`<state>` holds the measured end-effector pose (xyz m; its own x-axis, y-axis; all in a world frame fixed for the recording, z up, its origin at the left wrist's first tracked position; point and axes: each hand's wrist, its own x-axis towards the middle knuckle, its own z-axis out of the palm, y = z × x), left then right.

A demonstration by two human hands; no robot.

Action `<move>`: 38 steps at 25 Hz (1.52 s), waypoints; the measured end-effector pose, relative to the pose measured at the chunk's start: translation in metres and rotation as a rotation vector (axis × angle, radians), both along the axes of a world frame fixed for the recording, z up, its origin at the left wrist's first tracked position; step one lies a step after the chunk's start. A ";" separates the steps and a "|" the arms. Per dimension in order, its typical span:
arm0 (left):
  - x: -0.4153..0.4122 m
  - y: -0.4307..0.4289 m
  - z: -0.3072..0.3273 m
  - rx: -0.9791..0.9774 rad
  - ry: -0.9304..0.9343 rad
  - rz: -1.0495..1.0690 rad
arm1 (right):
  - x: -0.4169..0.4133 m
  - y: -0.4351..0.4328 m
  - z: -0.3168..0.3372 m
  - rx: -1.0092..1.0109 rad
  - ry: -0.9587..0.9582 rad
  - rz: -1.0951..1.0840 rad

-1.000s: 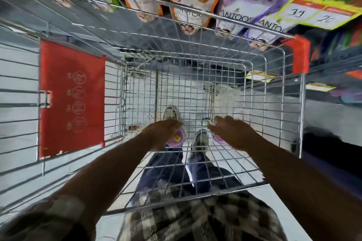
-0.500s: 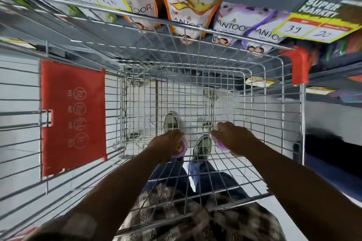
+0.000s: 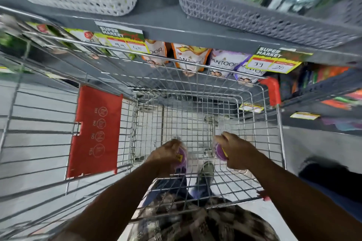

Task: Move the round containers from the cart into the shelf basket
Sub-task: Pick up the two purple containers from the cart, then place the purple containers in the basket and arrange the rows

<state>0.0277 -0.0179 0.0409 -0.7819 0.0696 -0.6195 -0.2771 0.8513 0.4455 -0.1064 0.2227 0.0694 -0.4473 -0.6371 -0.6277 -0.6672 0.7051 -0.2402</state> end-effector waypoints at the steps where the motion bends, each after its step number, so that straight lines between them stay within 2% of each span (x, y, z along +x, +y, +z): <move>1: 0.000 -0.001 0.006 -0.003 0.006 0.013 | 0.000 0.000 0.003 -0.004 -0.020 -0.026; 12: -0.003 0.002 0.056 -0.061 0.056 0.108 | 0.009 0.007 0.051 -0.073 -0.051 -0.172; 20: -0.005 0.023 0.094 0.097 0.135 0.433 | 0.010 0.014 0.091 -0.260 -0.011 -0.325; 28: -0.010 0.031 0.145 0.050 0.322 0.307 | 0.000 0.026 0.136 -0.381 0.033 -0.431; 32: -0.024 0.024 0.189 0.135 0.376 0.221 | -0.011 0.039 0.171 -0.443 0.050 -0.467; 35: -0.028 0.011 0.217 0.140 0.552 0.234 | -0.020 0.050 0.200 -0.591 0.066 -0.465; 38: -0.040 0.000 0.254 0.209 0.536 0.217 | -0.035 0.056 0.241 -0.627 0.085 -0.468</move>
